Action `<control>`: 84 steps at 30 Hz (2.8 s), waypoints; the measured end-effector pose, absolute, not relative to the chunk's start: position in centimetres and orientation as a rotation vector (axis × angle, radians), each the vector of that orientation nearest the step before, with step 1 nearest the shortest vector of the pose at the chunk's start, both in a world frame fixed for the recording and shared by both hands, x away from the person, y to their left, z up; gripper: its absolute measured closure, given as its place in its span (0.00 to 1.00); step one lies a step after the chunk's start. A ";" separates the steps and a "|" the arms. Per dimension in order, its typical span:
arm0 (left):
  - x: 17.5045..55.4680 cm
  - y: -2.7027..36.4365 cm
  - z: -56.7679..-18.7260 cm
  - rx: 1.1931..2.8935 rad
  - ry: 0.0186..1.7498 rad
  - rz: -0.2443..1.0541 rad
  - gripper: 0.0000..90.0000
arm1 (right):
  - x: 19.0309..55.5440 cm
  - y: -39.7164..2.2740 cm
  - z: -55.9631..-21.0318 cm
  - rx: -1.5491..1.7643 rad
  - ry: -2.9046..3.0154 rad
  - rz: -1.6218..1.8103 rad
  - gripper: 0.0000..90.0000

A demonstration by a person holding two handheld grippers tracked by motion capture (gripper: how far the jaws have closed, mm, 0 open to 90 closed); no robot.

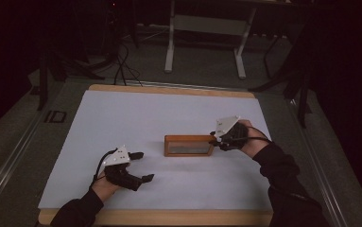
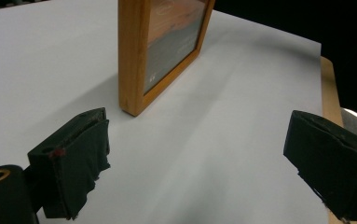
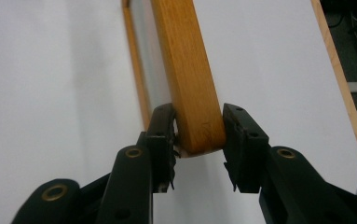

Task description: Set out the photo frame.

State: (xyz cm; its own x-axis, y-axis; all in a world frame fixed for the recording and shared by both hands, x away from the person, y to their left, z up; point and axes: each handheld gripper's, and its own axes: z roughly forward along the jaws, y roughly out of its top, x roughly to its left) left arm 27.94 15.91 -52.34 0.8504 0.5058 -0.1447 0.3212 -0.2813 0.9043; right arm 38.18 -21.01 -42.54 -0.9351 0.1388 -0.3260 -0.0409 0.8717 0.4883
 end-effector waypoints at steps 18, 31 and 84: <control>28.0 15.8 -52.7 1.903 0.606 0.208 0.08 | 40.9 -20.4 -42.8 0.256 2.703 0.740 0.69; 28.1 15.9 -52.7 1.898 0.606 0.206 0.08 | 42.3 -20.3 -43.4 0.374 2.700 0.764 0.66; 27.6 15.8 -52.5 1.891 0.584 0.213 0.08 | 36.0 -24.8 -46.6 0.675 2.561 1.185 0.13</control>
